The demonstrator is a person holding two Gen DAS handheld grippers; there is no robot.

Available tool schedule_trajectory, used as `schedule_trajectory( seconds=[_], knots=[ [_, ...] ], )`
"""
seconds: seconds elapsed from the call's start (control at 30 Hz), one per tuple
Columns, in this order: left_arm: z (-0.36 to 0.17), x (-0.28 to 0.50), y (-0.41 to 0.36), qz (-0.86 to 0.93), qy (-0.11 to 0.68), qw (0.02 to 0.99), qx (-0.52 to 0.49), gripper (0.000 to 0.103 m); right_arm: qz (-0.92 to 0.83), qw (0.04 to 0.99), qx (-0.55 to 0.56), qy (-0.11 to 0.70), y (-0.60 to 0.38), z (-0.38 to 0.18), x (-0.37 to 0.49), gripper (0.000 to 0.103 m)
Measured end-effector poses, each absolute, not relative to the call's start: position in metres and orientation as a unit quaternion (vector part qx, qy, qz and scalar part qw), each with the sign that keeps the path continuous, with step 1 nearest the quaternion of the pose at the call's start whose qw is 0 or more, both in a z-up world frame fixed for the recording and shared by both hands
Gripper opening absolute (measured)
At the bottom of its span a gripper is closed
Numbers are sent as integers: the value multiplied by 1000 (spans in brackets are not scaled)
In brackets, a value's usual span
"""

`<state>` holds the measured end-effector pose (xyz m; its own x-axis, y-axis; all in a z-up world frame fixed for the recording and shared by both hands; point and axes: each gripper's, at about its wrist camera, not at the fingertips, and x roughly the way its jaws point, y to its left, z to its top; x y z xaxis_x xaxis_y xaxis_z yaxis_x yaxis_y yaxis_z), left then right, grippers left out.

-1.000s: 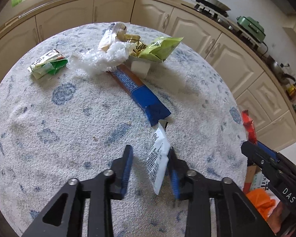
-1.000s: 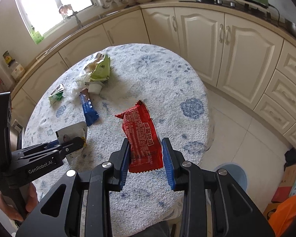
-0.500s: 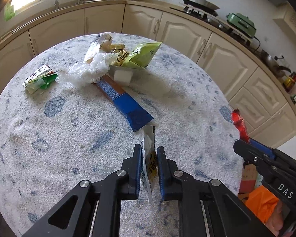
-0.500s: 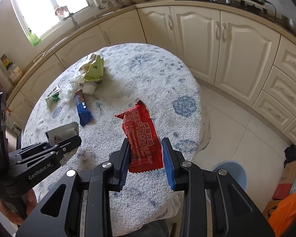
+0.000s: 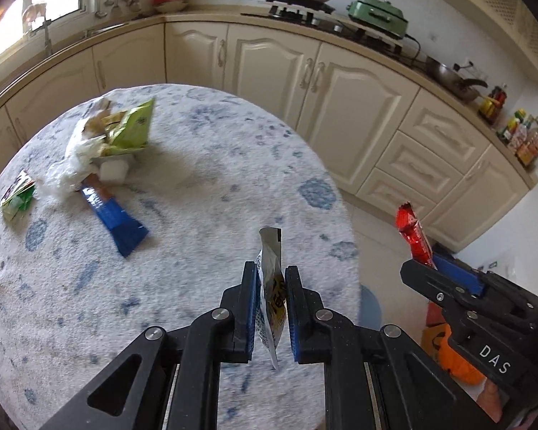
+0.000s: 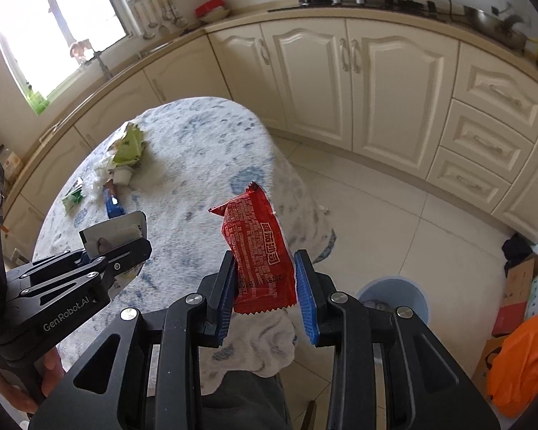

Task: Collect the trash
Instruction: 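Carry the red wrapper and white packet over the blue bin with both grippers, then open both grippers to drop the wrapper and packet into the bin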

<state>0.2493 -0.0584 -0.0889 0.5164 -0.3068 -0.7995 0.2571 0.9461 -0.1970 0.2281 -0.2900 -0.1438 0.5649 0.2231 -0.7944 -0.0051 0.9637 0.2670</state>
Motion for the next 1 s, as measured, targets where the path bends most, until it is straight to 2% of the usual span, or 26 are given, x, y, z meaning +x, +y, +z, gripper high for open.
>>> schedule_trajectory(
  seconds=[0.77,0.8,0.83,0.87,0.9,0.93,1.0],
  knots=[
    [-153,299,-302,-313,510,796,96,13,-157,831,212,491,-475,-197,158,32],
    [-157,304,-311,-328,513,787,100,15,-161,829,214,491,-479,-199,156,32],
    [-164,312,-319,-333,524,777,104,27,-165,827,218,491,-483,-201,154,32],
    [-172,324,-325,-320,540,771,109,50,-168,825,223,491,-486,-203,152,32],
    [-179,331,-329,-308,550,768,113,61,-170,823,226,492,-487,-204,150,32],
    [-182,336,-330,-308,549,769,111,66,-171,822,229,493,-490,-207,148,32],
    [-189,345,-332,-302,547,772,118,66,-171,819,231,496,-490,-210,146,32]
  ],
)
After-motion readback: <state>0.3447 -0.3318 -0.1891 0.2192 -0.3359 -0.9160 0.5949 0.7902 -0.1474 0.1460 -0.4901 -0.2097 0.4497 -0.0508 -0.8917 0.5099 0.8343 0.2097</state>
